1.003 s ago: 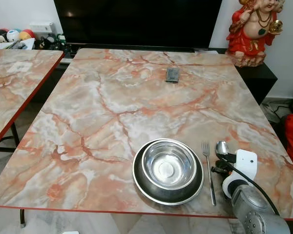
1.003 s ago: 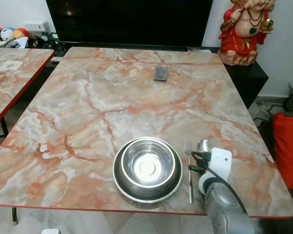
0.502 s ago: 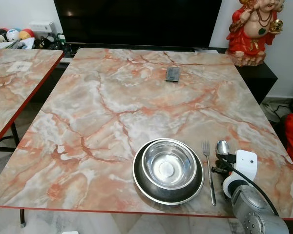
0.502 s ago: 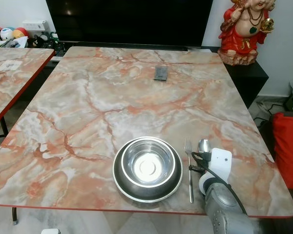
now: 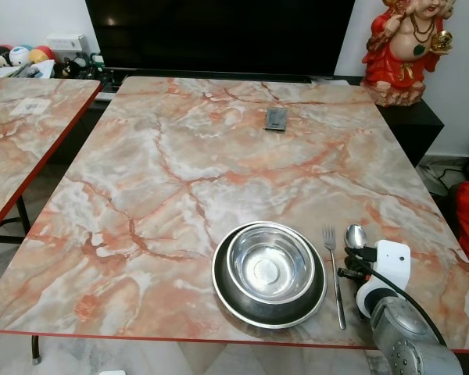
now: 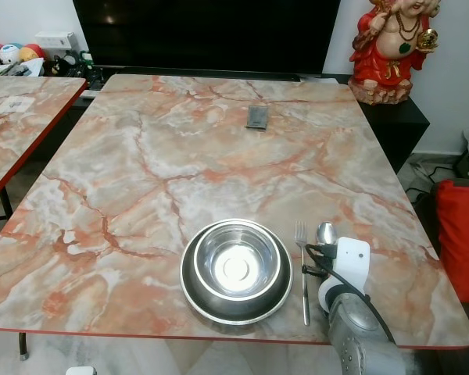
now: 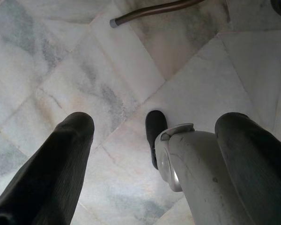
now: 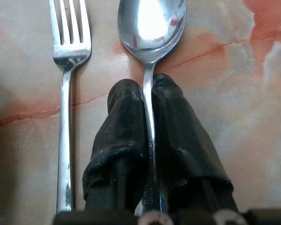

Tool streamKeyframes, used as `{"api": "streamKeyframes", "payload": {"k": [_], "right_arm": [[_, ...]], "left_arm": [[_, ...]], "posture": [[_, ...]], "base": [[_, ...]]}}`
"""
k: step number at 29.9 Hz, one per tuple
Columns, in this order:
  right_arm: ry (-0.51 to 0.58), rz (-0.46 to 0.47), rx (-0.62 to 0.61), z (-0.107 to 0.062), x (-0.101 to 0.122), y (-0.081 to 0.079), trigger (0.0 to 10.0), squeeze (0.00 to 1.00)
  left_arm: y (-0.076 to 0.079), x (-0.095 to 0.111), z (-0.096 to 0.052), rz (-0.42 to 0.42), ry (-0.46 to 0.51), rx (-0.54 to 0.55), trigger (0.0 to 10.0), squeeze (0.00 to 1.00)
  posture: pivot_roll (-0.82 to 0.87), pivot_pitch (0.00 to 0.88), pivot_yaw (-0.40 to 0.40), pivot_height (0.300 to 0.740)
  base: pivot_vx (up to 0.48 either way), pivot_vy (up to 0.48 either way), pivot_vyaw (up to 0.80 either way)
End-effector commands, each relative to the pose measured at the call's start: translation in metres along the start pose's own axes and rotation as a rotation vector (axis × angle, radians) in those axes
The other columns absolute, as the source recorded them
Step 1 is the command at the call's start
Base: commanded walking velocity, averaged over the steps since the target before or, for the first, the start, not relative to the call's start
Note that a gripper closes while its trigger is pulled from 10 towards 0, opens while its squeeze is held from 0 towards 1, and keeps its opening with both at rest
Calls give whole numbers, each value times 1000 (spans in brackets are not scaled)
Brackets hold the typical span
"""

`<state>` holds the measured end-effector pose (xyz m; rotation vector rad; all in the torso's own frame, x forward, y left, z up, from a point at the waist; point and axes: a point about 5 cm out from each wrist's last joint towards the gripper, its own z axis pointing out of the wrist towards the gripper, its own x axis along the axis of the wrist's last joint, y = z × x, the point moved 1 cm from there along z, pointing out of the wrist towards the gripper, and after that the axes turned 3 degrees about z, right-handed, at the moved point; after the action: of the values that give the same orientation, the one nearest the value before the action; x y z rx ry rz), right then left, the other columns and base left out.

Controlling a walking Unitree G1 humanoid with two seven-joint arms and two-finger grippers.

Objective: Setting the table

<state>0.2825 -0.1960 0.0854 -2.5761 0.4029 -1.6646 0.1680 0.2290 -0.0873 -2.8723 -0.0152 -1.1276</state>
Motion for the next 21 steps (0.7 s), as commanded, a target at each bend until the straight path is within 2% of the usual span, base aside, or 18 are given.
{"api": "streamKeyframes", "payload": {"k": [1, 11, 12, 21], "right_arm": [[-40, -1, -10, -3, -9, 1, 10000, 0], [-51, 5, -17, -6, -13, 3, 10000, 0], [-51, 4, -18, -6, -13, 3, 10000, 67], [-52, 4, -36, -7, -13, 7, 10000, 82]], "left_arm": [[-3, -10, -3, 3, -37, 5, 10000, 0], [-3, -9, -3, 10, -36, 0, 10000, 0], [-3, -9, -3, 10, -36, 0, 10000, 0], [-3, -9, -3, 12, -37, 1, 10000, 0]], "posture": [[-31, 130, -17, 740], [-37, 121, -13, 740], [-37, 121, -13, 740], [-36, 125, -13, 740]], "base": [[0, 0, 0], [0, 0, 0], [0, 0, 0], [0, 0, 0]]}}
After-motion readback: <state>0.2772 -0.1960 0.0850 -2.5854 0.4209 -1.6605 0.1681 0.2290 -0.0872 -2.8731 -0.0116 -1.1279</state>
